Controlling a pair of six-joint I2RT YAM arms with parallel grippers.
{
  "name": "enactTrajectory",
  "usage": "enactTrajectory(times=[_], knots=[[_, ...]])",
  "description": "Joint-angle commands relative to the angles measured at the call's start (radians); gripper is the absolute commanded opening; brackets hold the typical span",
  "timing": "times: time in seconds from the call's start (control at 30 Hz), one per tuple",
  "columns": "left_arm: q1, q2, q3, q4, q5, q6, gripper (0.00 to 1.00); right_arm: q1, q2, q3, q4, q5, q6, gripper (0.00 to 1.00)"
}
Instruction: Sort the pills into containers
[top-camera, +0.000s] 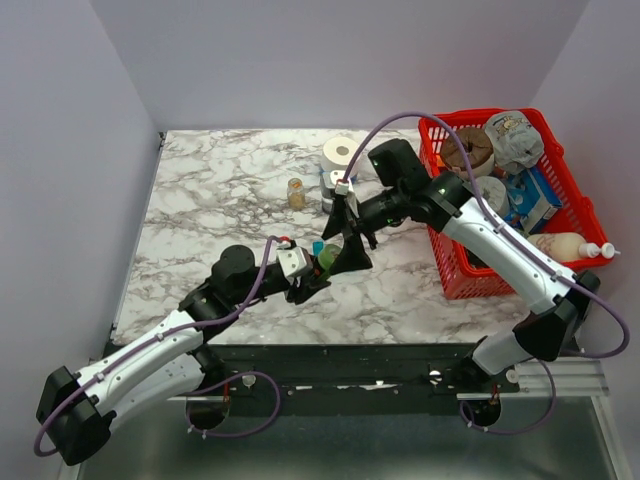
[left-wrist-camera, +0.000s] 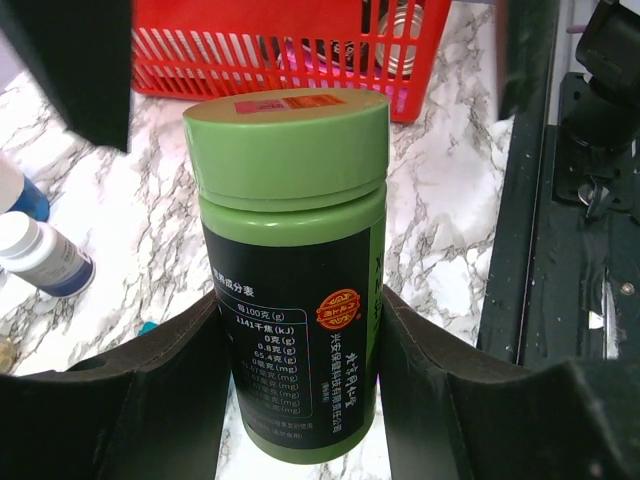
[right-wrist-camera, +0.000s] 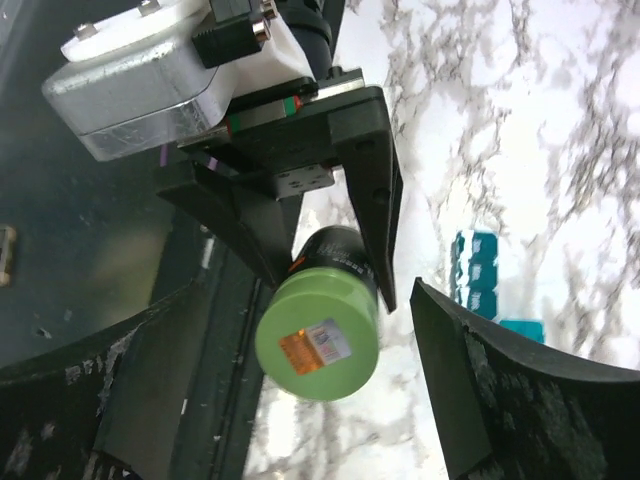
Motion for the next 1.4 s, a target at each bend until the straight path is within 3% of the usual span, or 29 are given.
enactTrajectory(times=[0.0, 0.13, 0.37, 0.43, 0.57, 0.6, 0.67, 0.7, 0.77, 0.8, 0.87, 0.9, 1.0, 1.2, 1.37], knots=[[-0.003, -0.003, 0.037, 0.038, -0.074, -0.048, 0.0, -0.002, -0.085, -0.088, 0.113, 0.133, 0.292, 0.92], [-0.003, 0.009, 0.046, 0.043, -0.112, -0.074, 0.0, 0.0, -0.086, -0.105, 0.094, 0.262, 0.348, 0.92], [-0.003, 0.043, 0.069, 0.057, -0.106, -0.08, 0.0, -0.002, -0.034, -0.101, 0.131, 0.299, 0.391, 0.9], [-0.003, 0.049, 0.07, 0.057, -0.105, -0.077, 0.0, -0.002, -0.018, -0.072, 0.125, 0.29, 0.395, 0.85], [-0.003, 0.054, 0.07, 0.044, -0.102, -0.069, 0.0, -0.002, -0.007, -0.049, 0.105, 0.216, 0.389, 0.63], [-0.003, 0.055, 0.07, 0.038, -0.102, -0.066, 0.0, -0.002, -0.006, -0.043, 0.101, 0.205, 0.379, 0.48], [-0.003, 0.055, 0.07, 0.032, -0.094, -0.056, 0.0, -0.002, -0.003, -0.03, 0.073, 0.169, 0.351, 0.3], [-0.003, 0.055, 0.072, 0.02, -0.086, -0.05, 0.0, -0.002, -0.003, -0.026, 0.061, 0.149, 0.295, 0.21], [-0.003, 0.054, 0.072, 0.006, -0.067, -0.034, 0.0, -0.002, 0.0, -0.009, -0.035, 0.034, 0.163, 0.17], [-0.002, 0.052, 0.072, -0.008, -0.033, -0.016, 0.0, 0.0, -0.013, -0.01, -0.066, -0.003, -0.017, 0.17], [0.0, 0.049, 0.075, -0.025, 0.012, 0.001, 0.0, 0.001, -0.044, -0.045, -0.094, -0.076, -0.182, 0.17], [0.001, 0.049, 0.078, -0.037, 0.056, 0.013, 0.0, 0.001, -0.061, -0.068, -0.097, -0.097, -0.37, 0.17], [0.003, 0.058, 0.084, -0.061, 0.125, 0.023, 0.0, 0.003, -0.074, -0.096, -0.195, -0.154, -0.706, 0.19], [0.006, 0.078, 0.083, -0.071, 0.254, 0.023, 0.0, 0.004, 0.068, 0.121, -0.448, -0.147, -0.95, 0.21], [0.007, 0.066, 0.081, -0.089, 0.254, 0.036, 0.0, 0.003, 0.069, 0.122, -0.452, -0.146, -0.933, 0.29]])
